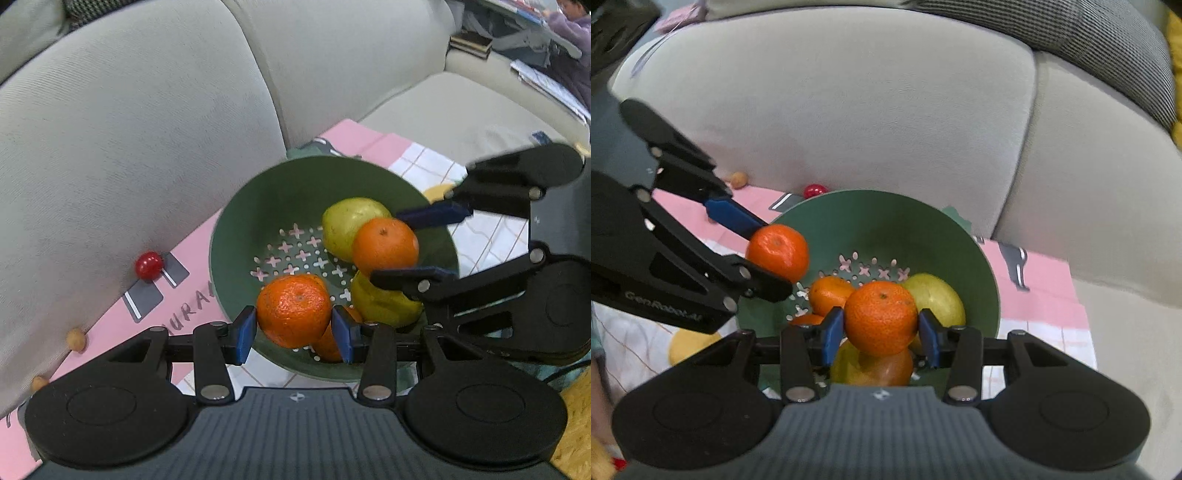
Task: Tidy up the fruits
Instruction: 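Open both tools to drop the tangerines into the colander, then move both open tools back toward the nuts and cherry tomatoes on the cloth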
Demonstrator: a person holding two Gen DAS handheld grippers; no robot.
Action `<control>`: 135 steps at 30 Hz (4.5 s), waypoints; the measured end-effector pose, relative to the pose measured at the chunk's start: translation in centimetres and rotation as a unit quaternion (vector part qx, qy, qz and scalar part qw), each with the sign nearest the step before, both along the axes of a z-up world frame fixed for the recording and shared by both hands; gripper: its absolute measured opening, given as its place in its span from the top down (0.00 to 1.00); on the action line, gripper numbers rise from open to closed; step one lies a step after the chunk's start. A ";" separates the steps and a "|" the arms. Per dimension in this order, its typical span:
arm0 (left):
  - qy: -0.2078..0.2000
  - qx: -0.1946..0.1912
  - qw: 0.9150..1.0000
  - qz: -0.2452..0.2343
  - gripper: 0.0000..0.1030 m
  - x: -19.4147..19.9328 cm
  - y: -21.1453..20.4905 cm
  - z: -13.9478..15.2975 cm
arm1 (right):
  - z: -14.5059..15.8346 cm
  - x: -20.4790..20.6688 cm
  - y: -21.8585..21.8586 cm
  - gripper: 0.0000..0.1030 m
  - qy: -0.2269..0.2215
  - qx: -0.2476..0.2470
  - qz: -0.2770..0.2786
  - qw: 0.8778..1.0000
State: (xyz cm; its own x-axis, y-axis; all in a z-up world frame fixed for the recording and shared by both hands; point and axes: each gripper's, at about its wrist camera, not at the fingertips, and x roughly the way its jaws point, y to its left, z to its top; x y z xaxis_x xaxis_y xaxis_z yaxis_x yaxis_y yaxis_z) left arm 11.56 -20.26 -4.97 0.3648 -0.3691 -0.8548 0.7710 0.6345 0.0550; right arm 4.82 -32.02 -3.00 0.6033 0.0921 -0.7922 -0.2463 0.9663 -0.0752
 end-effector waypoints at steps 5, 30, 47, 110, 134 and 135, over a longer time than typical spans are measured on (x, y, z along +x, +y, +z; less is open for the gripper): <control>0.014 0.010 1.000 -0.002 0.52 0.4 -0.4 -1.1 | -0.9 0.8 0.2 0.60 0.002 -0.027 0.030 0.999; 0.045 -0.063 0.996 0.052 0.45 1.6 2.0 0.3 | -1.5 2.2 1.2 0.59 -0.003 -0.070 0.090 0.993; 0.004 -0.069 0.986 0.153 0.44 3.2 7.5 2.6 | -3.1 7.3 2.5 0.59 0.043 -0.053 0.032 0.997; -0.078 -0.123 0.955 0.258 0.43 2.0 24.6 8.0 | 3.7 3.6 17.7 0.36 0.033 0.060 0.017 0.998; 0.012 -0.148 0.942 0.300 0.48 7.5 26.5 1.6 | 0.0 8.3 20.6 0.48 0.024 0.062 0.070 0.995; 0.010 -0.145 0.942 0.302 0.48 7.8 26.6 1.3 | -0.2 8.5 20.8 0.50 0.022 0.063 0.074 0.995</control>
State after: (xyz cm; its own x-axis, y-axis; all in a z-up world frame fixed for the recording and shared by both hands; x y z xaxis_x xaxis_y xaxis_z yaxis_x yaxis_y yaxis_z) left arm 19.32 6.30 -3.62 0.5683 -0.3188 -0.7585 0.2631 0.9439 -0.1996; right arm 13.34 -11.25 -3.19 0.5405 0.2766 -0.7946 -0.3861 0.9206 0.0578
